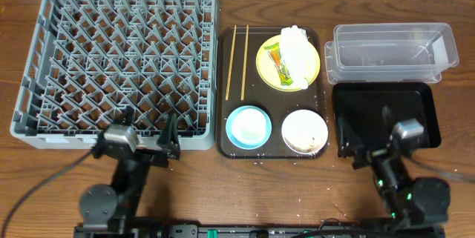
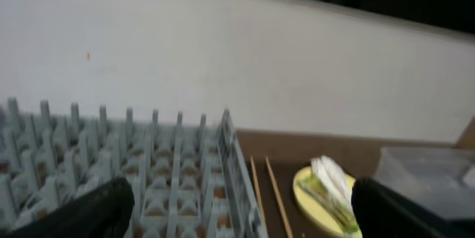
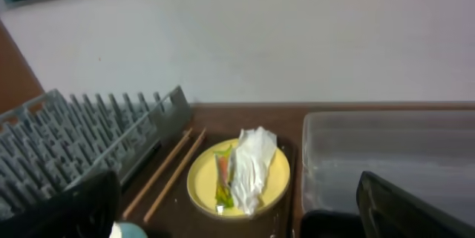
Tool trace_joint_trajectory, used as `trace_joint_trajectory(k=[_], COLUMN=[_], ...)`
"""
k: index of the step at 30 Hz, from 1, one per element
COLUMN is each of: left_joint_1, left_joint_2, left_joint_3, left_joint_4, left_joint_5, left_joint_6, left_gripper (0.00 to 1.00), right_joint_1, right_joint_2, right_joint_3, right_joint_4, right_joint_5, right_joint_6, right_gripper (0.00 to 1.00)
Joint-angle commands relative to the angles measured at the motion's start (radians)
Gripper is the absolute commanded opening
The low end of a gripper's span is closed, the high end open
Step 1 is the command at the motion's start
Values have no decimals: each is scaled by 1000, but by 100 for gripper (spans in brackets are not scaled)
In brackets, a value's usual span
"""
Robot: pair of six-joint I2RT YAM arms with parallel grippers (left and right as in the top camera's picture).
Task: Sort waste into correct bins and load items into the dishwasher
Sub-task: 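Reach the right gripper to the yellow plate and grasp the yellow wrapper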
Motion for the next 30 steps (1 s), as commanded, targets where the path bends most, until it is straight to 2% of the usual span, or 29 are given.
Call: trace_joint_trajectory(k=[1,4,8,12,14,18,19,21,24,30], left_joint_1=[-2,-2,-2,-2,-2,-2,-2,-2,-2,-4], left_joint_2=[174,319,503,627,672,723,732,747,759,718], left_joint_3=[228,394,588,678,677,677,677,677,678,687], left_joint_4=[-149,-298,-486,-579,-579,-579,-579,-569,-559,-560], left_joint_5=[55,123,174,253,291,404,438,483,542,596], left_joint_6=[-11,-11,-12,-11,-11,-12,-12,-11,-11,-11], left_gripper=[95,95,95,95,95,95,95,95,95,95], right_joint_1=[-7,-7,-6,-6,-7,-2,4,32,114,300], right_joint_2=[229,430,688,924,1018,1106,1121,1157,1220,1409], right_joint_3=[166,322,557,773,833,835,835,835,835,835], right_joint_4=[-60,-131,-319,-497,-508,-430,-415,-393,-379,-273], right_joint_5=[-29,-97,-137,-150,-150,-268,-282,-271,-161,241], right_joint_6=[-31,-90,-100,-100,-98,-32,-32,-37,-37,-36], right_gripper=[99,99,99,99,99,99,98,84,79,58])
